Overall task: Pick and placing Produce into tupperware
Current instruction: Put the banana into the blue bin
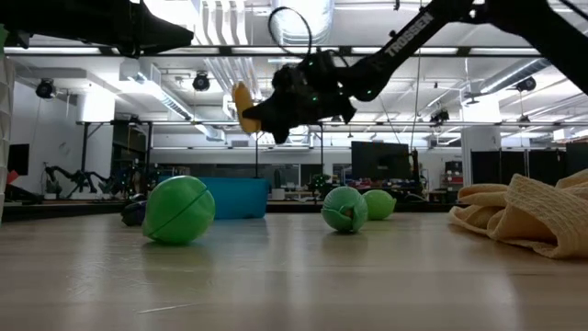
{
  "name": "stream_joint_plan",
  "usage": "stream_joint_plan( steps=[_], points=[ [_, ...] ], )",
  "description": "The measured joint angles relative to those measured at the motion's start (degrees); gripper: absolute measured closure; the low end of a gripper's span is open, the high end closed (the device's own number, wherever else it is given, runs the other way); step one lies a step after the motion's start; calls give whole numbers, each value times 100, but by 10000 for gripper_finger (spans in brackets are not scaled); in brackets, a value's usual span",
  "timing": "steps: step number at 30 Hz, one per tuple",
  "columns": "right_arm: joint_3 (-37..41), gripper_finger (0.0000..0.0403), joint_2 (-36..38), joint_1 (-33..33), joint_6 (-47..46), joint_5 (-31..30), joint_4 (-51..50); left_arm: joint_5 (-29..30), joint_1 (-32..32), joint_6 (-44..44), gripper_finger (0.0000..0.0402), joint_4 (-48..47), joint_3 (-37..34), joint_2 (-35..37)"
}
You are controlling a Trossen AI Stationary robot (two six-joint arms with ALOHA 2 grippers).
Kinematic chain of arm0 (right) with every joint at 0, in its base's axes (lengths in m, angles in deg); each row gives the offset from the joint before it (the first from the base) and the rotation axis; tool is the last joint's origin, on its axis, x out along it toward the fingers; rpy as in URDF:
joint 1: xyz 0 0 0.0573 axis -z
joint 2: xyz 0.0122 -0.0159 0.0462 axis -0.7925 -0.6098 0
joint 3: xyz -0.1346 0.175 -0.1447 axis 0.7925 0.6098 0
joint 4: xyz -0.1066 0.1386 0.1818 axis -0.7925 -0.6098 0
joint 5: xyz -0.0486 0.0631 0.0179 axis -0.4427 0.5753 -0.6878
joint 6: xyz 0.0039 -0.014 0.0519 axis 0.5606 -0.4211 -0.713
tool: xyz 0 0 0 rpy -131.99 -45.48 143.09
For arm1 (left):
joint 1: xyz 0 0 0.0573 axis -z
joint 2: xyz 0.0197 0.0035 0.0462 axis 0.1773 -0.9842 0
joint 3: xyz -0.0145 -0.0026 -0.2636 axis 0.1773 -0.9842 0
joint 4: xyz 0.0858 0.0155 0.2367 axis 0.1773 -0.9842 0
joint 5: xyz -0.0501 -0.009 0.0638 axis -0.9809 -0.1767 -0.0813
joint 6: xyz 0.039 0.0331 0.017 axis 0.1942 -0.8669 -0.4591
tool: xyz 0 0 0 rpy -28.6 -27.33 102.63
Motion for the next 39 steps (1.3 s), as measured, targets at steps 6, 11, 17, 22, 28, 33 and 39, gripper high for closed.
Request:
stream_joint_plan(
  steps=[6, 11, 17, 22, 28, 33, 39],
  points=[
    [-552, 280, -457, -7, -13, -94, -669, 0, -1, 2, 192, -7, 0, 2],
    [-816, 280, -651, -10, -253, -152, -996, 4, -2, 0, 192, -9, -9, 4],
    [-979, 279, -793, 3, -463, -398, -1310, 7, -2, 0, 192, -10, 0, 5],
    [-980, 280, -791, 0, -645, -774, -1463, 7, -2, 0, 192, -9, 1, -1],
    [-1001, 279, -793, 3, -843, -1077, -1540, 7, 0, 0, 192, -9, -5, -6],
    [-1014, 279, -793, -15, -1174, -1257, -1551, 7, -1, 2, 192, -10, -9, 10],
    [-1025, 279, -793, -9, -1845, -1303, -1631, 7, 0, 0, 192, -11, -9, 15]
  ],
)
